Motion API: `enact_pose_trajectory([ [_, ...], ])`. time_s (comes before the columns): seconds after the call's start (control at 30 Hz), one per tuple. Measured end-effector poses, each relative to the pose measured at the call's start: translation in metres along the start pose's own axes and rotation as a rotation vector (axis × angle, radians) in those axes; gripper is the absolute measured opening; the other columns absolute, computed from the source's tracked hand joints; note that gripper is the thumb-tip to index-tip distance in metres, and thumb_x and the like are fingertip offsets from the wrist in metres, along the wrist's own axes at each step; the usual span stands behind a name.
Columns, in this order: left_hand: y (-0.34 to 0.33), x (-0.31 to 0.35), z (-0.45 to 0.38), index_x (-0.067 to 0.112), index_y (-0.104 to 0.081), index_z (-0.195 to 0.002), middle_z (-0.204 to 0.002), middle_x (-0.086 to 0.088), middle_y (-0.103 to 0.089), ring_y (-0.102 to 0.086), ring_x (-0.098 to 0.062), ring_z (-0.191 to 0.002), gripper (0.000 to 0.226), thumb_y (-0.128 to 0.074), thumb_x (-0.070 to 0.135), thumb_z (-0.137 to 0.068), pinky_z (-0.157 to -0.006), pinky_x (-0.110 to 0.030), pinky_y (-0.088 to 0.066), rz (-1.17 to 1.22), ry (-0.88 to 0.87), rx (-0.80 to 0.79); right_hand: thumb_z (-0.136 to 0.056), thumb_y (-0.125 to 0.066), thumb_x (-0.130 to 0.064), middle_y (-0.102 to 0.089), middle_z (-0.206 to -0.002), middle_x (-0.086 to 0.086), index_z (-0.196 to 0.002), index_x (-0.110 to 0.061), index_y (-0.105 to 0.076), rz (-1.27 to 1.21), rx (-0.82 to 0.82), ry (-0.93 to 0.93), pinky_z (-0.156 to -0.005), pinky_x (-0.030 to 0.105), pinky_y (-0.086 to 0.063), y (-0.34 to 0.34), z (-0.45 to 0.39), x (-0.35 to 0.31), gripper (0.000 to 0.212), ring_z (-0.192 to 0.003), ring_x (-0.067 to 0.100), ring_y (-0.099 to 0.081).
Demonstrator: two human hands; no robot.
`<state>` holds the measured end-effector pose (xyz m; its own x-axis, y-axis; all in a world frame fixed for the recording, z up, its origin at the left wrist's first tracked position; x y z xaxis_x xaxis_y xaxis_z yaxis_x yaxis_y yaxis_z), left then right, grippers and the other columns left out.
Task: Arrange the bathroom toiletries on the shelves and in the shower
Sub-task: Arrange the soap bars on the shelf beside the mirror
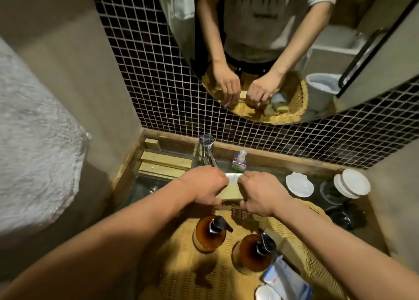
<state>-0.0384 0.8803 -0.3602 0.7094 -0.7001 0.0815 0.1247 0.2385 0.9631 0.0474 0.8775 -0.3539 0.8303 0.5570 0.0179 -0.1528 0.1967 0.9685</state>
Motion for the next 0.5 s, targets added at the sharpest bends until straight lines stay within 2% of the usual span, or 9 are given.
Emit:
enact_pose_trajectory([
  [0.07,0.012,-0.002,0.003,0.017,-0.062,-0.110,-0.102,-0.002,-0.063,-0.061,-0.024,-0.095,0.043,-0.064,0.050,-0.081,-0.082,-0.039,-0.053,0.014,0.030,0.044,-0.072,-0.064,-0.053,-0.062,-0.109,0.002,-0.111,-0.020,-0.058,-0.042,0.048,-0.006,-0.085,0.038,-0.050,0.019,-0.002,0.002,0.051,-0.102,0.024,-0.060],
  [0.17,0.031,-0.010,0.009,0.020,-0.059,-0.118,-0.109,-0.002,-0.064,-0.062,-0.023,-0.099,0.048,-0.063,0.047,-0.079,-0.082,-0.040,-0.054,0.123,0.097,0.115,-0.073,-0.066,-0.052,-0.062,-0.109,0.002,-0.112,-0.021,-0.056,-0.204,0.085,-0.003,-0.084,0.039,-0.051,0.041,-0.009,-0.002,0.051,-0.100,0.024,-0.060],
  [0.33,0.055,-0.042,0.029,0.028,-0.056,-0.124,-0.118,0.005,-0.065,-0.061,-0.017,-0.105,0.047,-0.068,0.041,-0.081,-0.087,-0.040,-0.053,0.232,0.198,0.227,-0.069,-0.070,-0.047,-0.063,-0.110,-0.007,-0.120,-0.027,-0.057,-0.426,0.173,0.003,-0.083,0.035,-0.051,0.067,-0.022,-0.009,0.056,-0.099,0.014,-0.059],
  [0.5,0.066,-0.071,0.048,0.028,-0.060,-0.123,-0.117,0.007,-0.065,-0.059,-0.013,-0.106,0.045,-0.071,0.038,-0.080,-0.091,-0.036,-0.050,0.285,0.237,0.271,-0.073,-0.070,-0.047,-0.063,-0.121,-0.009,-0.129,-0.029,-0.054,-0.466,0.234,0.044,-0.091,0.035,-0.050,0.083,-0.047,-0.029,0.060,-0.108,0.011,-0.058],
])
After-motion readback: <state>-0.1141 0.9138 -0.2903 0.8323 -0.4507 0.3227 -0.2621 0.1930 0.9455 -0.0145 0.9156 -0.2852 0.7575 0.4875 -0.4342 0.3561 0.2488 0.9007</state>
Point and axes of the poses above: each hand's wrist, its own z-axis away from the middle knuckle, its own y-axis out of the back of the hand, x = y × z, the point moved 9 cm from there along -z, towards the middle knuckle
